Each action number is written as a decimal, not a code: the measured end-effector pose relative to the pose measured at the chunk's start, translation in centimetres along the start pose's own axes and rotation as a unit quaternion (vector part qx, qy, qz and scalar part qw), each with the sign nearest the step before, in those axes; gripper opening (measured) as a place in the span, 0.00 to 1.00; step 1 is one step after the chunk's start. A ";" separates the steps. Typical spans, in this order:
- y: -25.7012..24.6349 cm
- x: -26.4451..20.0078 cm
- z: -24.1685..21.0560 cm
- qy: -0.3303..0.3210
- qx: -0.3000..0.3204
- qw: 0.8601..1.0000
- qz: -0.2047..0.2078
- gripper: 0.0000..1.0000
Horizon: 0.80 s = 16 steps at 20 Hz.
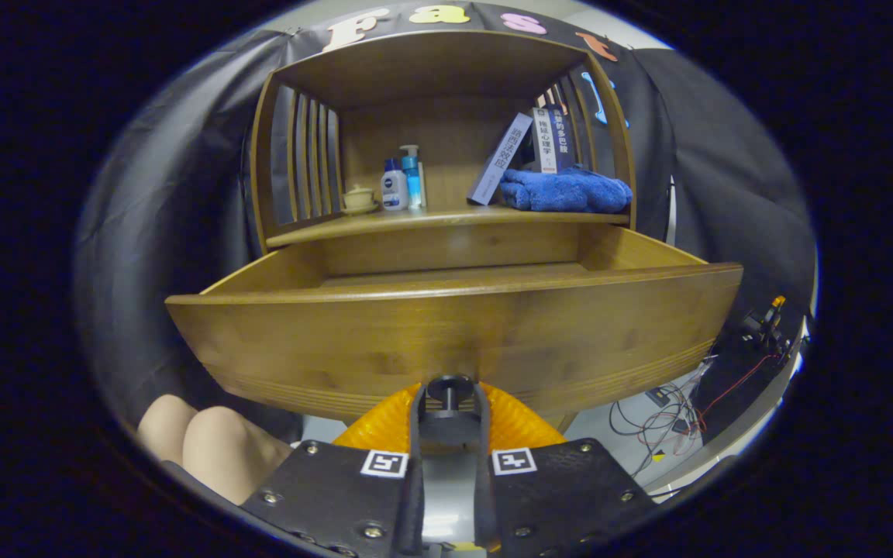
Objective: Pull open the drawer, take out the items inside it, and place them on the countertop above the cabinet.
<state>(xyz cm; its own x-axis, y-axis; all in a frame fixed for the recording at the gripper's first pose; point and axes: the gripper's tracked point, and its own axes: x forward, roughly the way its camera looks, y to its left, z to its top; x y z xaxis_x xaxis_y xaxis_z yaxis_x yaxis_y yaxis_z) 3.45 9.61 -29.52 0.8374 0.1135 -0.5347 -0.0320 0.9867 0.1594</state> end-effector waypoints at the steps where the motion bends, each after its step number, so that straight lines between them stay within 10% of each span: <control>1: -0.2 0.0 -0.5 0.004 -0.001 1.000 0.001 0.25; 16: 0.1 -5.4 5.4 -0.023 -0.050 0.998 0.017 0.40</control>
<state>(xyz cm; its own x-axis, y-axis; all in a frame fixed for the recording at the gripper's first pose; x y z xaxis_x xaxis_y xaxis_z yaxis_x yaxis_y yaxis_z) 1.86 8.46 -22.11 0.8585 0.1443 -0.4921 -0.1134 0.9893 0.0923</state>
